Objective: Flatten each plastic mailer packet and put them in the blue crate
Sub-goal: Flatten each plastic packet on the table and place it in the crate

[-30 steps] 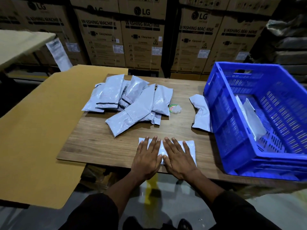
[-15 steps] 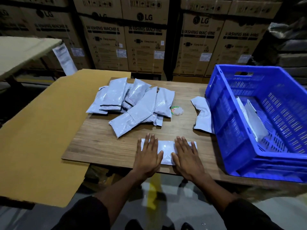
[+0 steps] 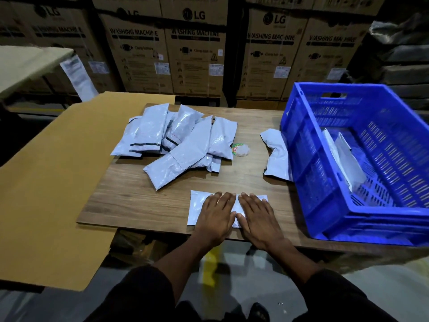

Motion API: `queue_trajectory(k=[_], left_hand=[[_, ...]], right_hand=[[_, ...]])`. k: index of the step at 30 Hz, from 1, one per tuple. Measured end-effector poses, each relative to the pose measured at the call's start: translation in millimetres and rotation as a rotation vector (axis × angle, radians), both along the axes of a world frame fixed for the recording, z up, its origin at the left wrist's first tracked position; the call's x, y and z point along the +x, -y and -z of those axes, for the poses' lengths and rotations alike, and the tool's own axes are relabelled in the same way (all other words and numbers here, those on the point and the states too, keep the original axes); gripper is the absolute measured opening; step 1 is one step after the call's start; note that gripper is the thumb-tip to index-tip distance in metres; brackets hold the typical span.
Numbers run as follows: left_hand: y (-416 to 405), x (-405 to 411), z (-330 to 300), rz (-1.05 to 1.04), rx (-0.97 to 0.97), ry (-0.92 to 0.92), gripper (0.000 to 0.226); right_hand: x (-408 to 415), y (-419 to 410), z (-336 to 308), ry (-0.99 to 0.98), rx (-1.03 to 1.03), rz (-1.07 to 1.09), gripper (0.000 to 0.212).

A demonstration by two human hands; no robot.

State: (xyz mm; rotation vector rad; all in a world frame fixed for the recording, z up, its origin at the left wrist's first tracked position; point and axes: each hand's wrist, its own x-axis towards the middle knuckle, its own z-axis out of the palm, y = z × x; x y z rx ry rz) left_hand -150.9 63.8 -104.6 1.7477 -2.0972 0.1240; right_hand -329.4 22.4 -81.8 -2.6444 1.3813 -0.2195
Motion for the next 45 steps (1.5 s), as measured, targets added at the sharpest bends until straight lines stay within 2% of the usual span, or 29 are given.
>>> queue_trajectory(k=[5,10,15,19,22,25,30,36,41,45], left_hand=[[-4,1,4,-0.018,-0.086,0.013,0.051],[-16,5,4,-0.125,-0.066,-0.025,0.063],[-22,11,-2,-0.178,-0.006,-0.01,0.049],[-20,12,1,-0.21,0.003,-0.066,0.048],[-19,13,2,-0.185,-0.038,-0.063,0.047],[-22,18,5,-0.164,-0.056,-0.027,0.047],[-23,23,5,-0.194,0.018,-0.027,0.052],[-22,33,1,-0.232,0.203,-0.024,0.056],[-19,33,-5,-0.26,0.284,-0.006,0.055],[-22,36,-6,-0.256,0.329,0.036,0.058]], right_hand=[[-2,0,0,-0.05,0.014,0.005,0.061],[-3,-1,2,-0.076,0.024,0.003,0.062],[-2,1,1,-0.083,0.044,-0.012,0.066],[6,3,-12,-0.148,0.117,-0.019,0.069],[25,1,-23,-0.133,0.0,-0.073,0.07],[41,-7,-18,-0.078,0.034,-0.144,0.068],[35,-8,-9,-0.093,-0.019,-0.12,0.058],[40,-9,-13,-0.143,0.022,-0.102,0.062],[44,-5,-17,-0.189,0.031,-0.108,0.075],[42,-8,-15,-0.195,-0.019,-0.102,0.066]])
